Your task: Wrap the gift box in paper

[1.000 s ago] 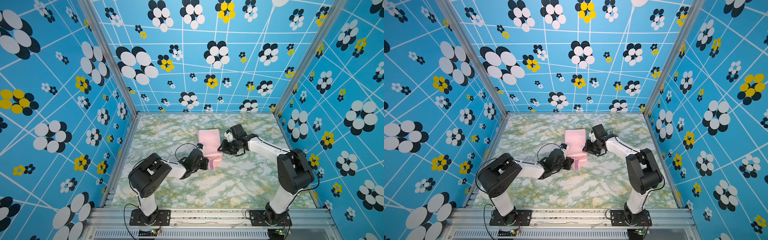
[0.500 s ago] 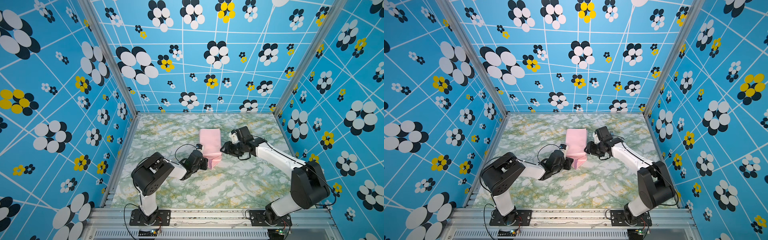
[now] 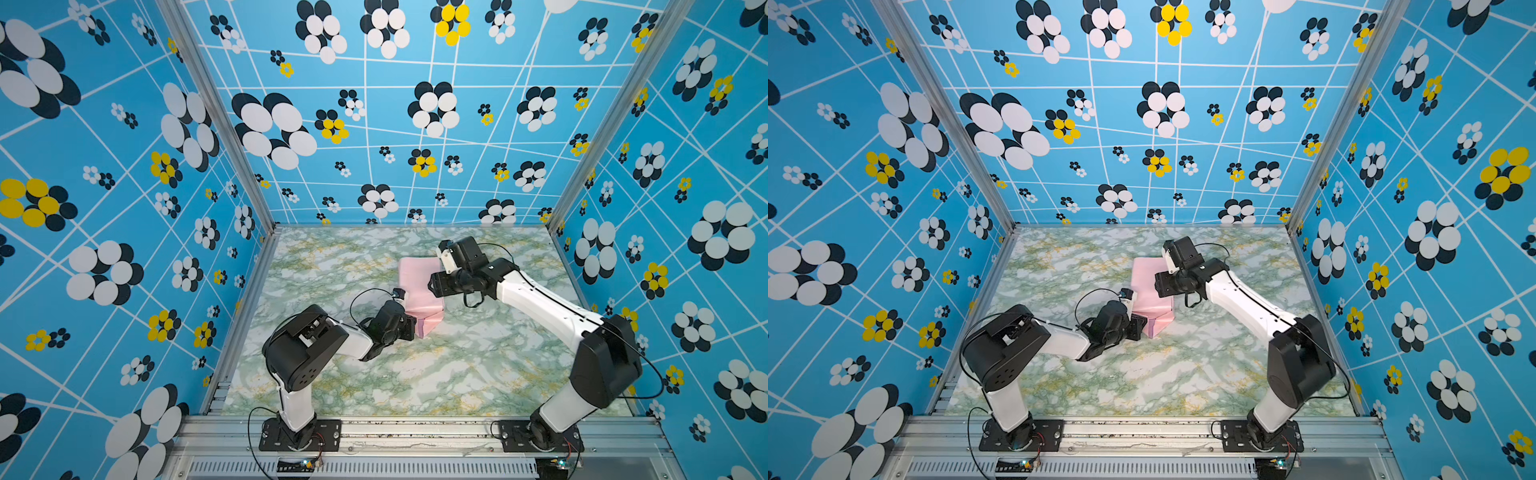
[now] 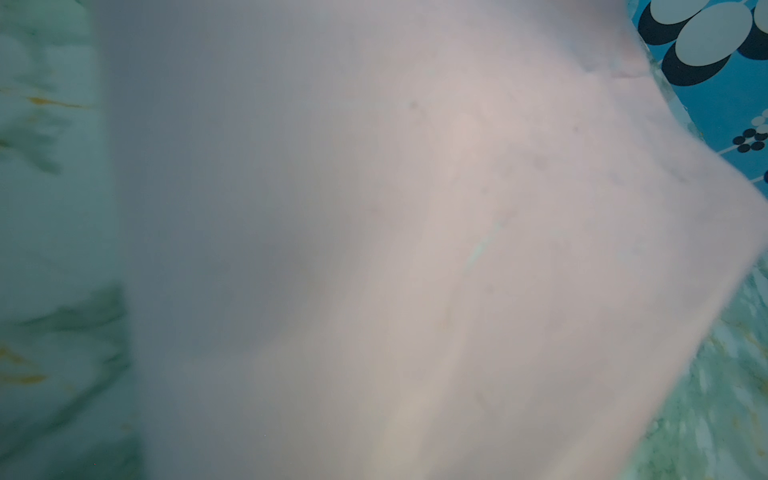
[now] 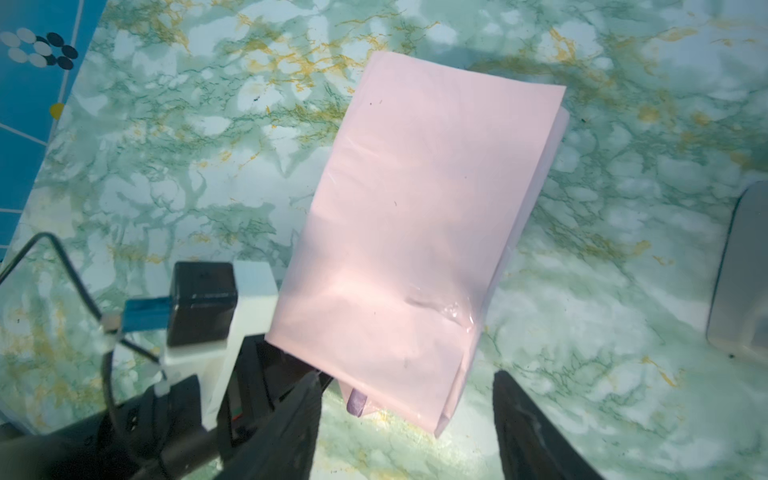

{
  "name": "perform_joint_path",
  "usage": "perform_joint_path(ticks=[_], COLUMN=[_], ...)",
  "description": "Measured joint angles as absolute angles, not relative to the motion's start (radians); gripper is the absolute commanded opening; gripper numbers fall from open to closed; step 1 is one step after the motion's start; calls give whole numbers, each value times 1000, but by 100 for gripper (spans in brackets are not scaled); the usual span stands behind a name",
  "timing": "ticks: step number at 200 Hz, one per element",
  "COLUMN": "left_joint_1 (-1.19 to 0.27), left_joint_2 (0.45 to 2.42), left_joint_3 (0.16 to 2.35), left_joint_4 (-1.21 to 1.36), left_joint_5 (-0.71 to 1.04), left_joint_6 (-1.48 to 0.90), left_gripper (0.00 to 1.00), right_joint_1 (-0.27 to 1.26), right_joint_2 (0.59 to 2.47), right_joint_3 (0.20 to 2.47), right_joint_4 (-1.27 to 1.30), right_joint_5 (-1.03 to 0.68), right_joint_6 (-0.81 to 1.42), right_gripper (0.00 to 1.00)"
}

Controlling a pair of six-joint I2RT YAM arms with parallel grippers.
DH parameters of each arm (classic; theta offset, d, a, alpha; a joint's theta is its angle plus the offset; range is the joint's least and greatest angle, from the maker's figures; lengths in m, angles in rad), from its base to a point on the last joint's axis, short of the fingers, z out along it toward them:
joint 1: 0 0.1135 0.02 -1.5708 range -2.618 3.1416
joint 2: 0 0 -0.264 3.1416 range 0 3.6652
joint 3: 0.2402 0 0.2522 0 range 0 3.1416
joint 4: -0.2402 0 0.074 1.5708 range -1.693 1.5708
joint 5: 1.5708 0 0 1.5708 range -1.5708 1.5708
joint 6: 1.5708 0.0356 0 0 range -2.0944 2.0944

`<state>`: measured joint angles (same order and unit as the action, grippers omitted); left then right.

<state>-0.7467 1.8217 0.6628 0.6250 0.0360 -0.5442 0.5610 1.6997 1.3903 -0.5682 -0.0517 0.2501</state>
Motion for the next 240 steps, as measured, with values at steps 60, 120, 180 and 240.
perform_joint_path(ticks=[60, 120, 180, 240], left_joint_1=[-744, -722, -677, -651], left_joint_2=[1800, 1783, 1761, 1796], left_joint_3=[642, 616, 580, 608], left_joint_4=[618, 630, 647, 671], left_joint_5=[27, 21, 37, 78], left_joint_6=[-531, -541, -585, -603], left_gripper=[25, 27, 28, 28], right_joint_1=[561, 559, 551, 549], right_joint_2=[1870, 1886, 1881, 1869], right_joint_3=[1448, 1465, 1446, 1420], right_joint_4=[-711, -727, -705, -670], right_joint_5=[-31, -39, -67, -84], right_joint_6=[293, 326, 334, 338], right_gripper=[68, 67, 66, 65])
